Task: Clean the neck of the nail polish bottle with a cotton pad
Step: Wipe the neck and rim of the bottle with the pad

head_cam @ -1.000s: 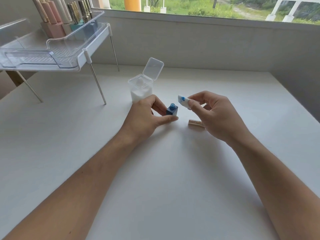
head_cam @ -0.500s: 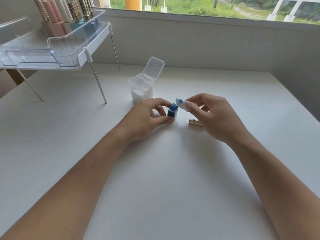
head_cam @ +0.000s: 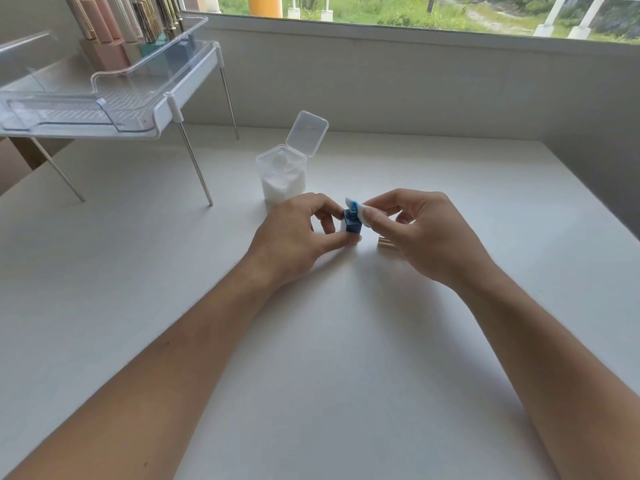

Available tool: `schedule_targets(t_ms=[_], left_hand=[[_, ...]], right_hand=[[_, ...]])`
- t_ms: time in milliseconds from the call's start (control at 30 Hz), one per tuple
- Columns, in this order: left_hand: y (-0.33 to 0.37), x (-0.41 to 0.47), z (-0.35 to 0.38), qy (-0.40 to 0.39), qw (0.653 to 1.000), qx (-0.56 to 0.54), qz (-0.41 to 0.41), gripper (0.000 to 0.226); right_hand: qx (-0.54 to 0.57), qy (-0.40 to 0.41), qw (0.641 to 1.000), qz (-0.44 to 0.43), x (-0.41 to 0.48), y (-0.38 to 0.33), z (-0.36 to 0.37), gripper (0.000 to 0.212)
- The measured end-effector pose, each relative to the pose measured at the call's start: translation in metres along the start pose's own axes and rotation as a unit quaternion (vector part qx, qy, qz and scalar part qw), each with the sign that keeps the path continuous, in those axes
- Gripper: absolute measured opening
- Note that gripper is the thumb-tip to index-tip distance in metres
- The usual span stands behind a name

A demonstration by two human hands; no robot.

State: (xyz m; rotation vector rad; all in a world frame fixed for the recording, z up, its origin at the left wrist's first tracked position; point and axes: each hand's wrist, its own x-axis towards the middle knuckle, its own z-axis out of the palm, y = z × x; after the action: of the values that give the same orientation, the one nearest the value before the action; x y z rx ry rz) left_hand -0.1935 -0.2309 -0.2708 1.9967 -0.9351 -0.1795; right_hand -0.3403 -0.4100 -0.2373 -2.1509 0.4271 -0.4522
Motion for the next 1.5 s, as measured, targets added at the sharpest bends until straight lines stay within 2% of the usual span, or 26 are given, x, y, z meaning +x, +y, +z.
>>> schedule_targets(t_ms=[533, 700, 833, 967, 1233, 1500], left_hand=[[0.008, -0.004, 0.007, 0.046, 0.998, 0.029, -0.021, 0.049], [0.004, -0.001, -0.001, 0.017, 0.999, 0.031, -0.004, 0.063], [-0.001, 0.003, -0.012, -0.033, 0.999, 0.028, 0.018, 0.046], [-0.003, 0.005, -0.013, -0.03, 0.999, 0.025, 0.025, 0.029], [0.001, 0.002, -0.007, -0.015, 0.999, 0.014, 0.04, 0.03], [0.004, 0.0, -0.003, 0.004, 1.0, 0.001, 0.027, 0.03]], right_hand=[[0.021, -0.024, 0.999, 0.024, -0.004, -0.011, -0.006, 0.013], [0.009, -0.002, 1.0, 0.023, -0.002, -0.009, -0.009, 0.017], [0.009, 0.01, 0.999, 0.029, 0.001, -0.004, -0.01, 0.016], [-0.002, 0.021, 1.0, 0.019, 0.002, 0.0, -0.009, 0.015], [-0.019, 0.037, 0.999, -0.003, 0.002, 0.002, 0.0, 0.012], [-0.019, -0.015, 1.0, -0.005, -0.003, -0.013, -0.006, 0.018]])
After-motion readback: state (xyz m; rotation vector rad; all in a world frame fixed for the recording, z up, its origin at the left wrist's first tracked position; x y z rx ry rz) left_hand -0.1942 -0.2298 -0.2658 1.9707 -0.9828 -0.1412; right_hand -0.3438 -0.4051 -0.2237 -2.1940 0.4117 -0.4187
